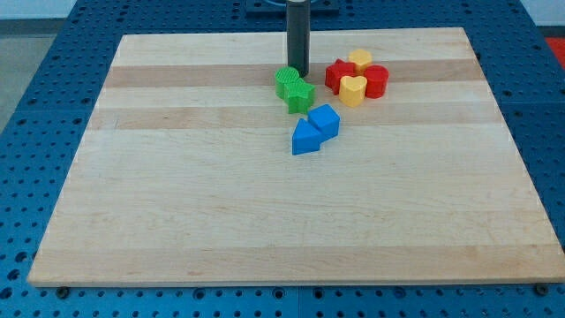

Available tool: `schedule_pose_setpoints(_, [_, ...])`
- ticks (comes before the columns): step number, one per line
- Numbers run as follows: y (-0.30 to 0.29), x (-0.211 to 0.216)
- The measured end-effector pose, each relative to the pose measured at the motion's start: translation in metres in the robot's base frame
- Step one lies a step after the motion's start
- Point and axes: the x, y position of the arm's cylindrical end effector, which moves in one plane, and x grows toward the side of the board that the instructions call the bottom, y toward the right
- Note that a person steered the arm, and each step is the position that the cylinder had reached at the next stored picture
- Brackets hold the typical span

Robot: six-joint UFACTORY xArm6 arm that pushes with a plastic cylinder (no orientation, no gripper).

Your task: Point your arm at the green circle

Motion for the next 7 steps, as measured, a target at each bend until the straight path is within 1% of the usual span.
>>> schedule_pose_setpoints(5, [0.0, 0.07])
schedule_pose_setpoints(7, [0.017, 0.068])
